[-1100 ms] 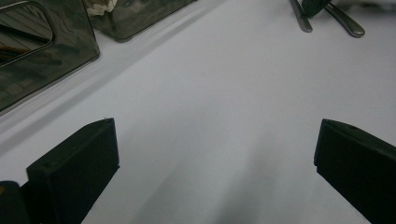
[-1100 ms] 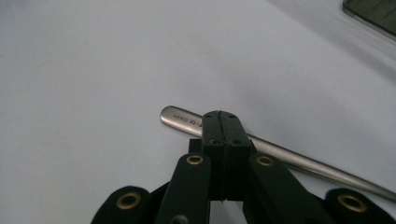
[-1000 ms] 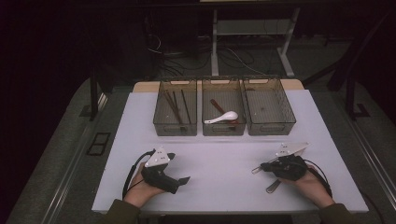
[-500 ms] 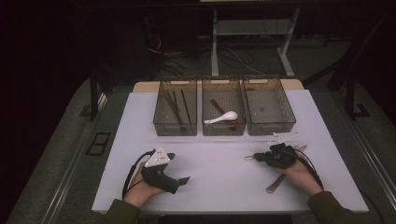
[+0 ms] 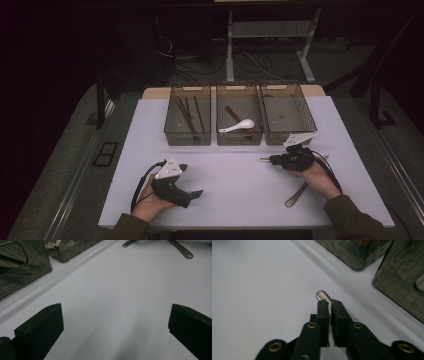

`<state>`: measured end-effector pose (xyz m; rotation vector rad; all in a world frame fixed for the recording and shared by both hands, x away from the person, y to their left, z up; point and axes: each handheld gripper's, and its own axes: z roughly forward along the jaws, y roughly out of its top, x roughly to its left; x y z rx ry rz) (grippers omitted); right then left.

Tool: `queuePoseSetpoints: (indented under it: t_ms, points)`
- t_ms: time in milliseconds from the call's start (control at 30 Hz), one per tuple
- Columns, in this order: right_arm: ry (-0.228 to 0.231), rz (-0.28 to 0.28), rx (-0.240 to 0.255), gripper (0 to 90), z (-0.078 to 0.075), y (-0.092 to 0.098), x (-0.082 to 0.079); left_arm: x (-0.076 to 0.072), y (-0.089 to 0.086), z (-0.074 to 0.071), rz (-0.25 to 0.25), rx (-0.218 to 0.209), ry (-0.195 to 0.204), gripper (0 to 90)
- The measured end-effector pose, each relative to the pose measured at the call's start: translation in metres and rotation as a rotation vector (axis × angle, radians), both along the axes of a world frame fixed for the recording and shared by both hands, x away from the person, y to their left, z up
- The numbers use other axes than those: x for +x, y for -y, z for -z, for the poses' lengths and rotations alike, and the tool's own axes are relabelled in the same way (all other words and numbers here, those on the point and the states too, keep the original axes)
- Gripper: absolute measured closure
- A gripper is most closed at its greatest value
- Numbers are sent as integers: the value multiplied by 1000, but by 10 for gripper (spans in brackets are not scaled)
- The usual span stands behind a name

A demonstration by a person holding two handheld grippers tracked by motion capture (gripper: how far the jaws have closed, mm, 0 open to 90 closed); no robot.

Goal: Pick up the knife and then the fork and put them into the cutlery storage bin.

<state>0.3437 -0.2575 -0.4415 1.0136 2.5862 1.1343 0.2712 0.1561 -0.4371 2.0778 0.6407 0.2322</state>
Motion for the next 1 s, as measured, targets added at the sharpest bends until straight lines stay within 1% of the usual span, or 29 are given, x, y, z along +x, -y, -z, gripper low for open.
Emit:
queuePoseSetpoints:
  t_ms: [167, 200, 267, 300, 500, 533, 600, 667, 700, 733, 767, 933, 1000]
  points:
    - [-15, -39, -2, 654, -18, 10, -2, 0, 1, 0, 2, -3, -4, 0]
    - [-29, -47, -16, 608, -23, 12, -1, -1, 1, 0, 2, -4, -4, 0]
    - [-39, -68, -48, 563, -29, 14, 1, -1, 1, 0, 2, -5, -1, 0]
    - [-48, -88, -73, 537, -32, 15, 2, -1, 1, 0, 1, -7, -2, 0]
    - [-84, -153, -201, 469, -47, 21, 9, -1, 2, 0, 8, -4, -5, 0]
    - [-84, -165, -229, 468, -49, 22, 11, -1, 2, 0, 9, -4, -6, 0]
    - [-86, -209, -290, 470, -51, 23, 16, -1, 2, 1, 12, 0, -6, 0]
    - [-103, -232, -326, 465, -51, 23, 19, -2, 3, 1, 12, 1, -8, 0]
    - [-107, -243, -359, 465, -51, 23, 22, -2, 3, 1, 13, 1, -8, 0]
    - [-108, -251, -374, 466, -51, 23, 24, -1, 3, 1, 18, 4, -8, 0]
    - [-115, -261, -403, 478, -50, 23, 26, -1, 3, 1, 19, 7, -9, 0]
    - [-130, -309, -482, 535, -43, 22, 35, -2, 4, 2, 21, 9, -14, 0]
    - [-129, -326, -509, 554, -40, 21, 37, -2, 4, 2, 23, 8, -16, 0]
